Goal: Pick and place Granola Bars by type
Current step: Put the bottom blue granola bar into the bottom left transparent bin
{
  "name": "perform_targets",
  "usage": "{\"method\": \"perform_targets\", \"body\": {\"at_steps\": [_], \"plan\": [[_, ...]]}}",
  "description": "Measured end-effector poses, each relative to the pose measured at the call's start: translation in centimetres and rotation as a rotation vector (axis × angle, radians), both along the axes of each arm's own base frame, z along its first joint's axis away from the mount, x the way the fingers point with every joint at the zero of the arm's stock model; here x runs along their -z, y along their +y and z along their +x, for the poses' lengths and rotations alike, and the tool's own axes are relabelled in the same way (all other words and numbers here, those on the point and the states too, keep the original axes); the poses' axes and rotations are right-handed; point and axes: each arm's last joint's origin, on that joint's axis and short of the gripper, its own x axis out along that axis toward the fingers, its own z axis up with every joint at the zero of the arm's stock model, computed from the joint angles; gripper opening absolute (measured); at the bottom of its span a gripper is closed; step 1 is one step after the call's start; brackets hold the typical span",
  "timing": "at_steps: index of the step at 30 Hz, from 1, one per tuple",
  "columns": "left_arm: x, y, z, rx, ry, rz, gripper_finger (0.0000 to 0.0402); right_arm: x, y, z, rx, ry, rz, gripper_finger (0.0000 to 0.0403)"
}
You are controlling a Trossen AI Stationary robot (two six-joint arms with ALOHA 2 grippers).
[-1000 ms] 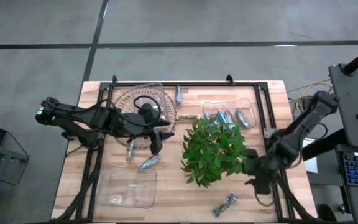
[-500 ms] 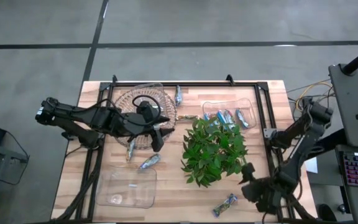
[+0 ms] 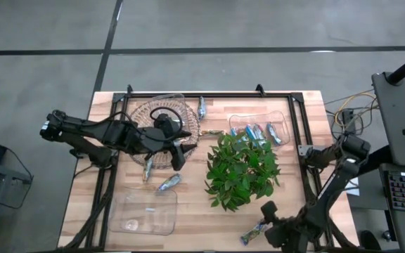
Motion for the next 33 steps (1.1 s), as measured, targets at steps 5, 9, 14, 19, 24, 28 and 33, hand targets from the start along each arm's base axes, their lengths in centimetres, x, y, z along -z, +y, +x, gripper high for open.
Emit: {"method": "perform_targets", "body": {"at_steps": [5, 9, 14, 19, 24, 28, 33], "plan": [[0.0, 0.0, 0.0, 0.003, 0.001, -0.001, 0.0199, 1.2, 1.0, 0.5, -0.03, 0.03, -0.006, 0.0201], [0.0, 0.0, 0.0, 0.009, 0.005, -0.004, 0.0199, 2.0, 1.5, 0.8, -0.035, 0.041, -0.015, 0.0201], [0.1, -0.1, 0.0, 0.017, 0.01, -0.007, 0.0199, 3.0, 1.4, 1.3, -0.034, 0.051, -0.036, 0.0199], [0.1, -0.1, 0.0, 0.029, 0.013, -0.011, 0.0199, 3.8, 0.4, 2.0, -0.002, 0.072, -0.06, 0.0176], [0.2, -0.1, -0.1, 0.043, 0.026, -0.013, 0.0199, 3.9, 0.2, 2.1, 0.004, 0.076, -0.059, 0.0118], [0.3, -0.2, -0.1, 0.059, 0.037, -0.016, 0.0199, 3.6, 0.2, 2.1, 0.014, 0.072, -0.044, 0.0055], [0.3, -0.2, -0.1, 0.059, 0.043, -0.015, 0.0199, 2.6, 0.3, 2.0, 0.025, 0.08, 0.001, 0.0017]]}}
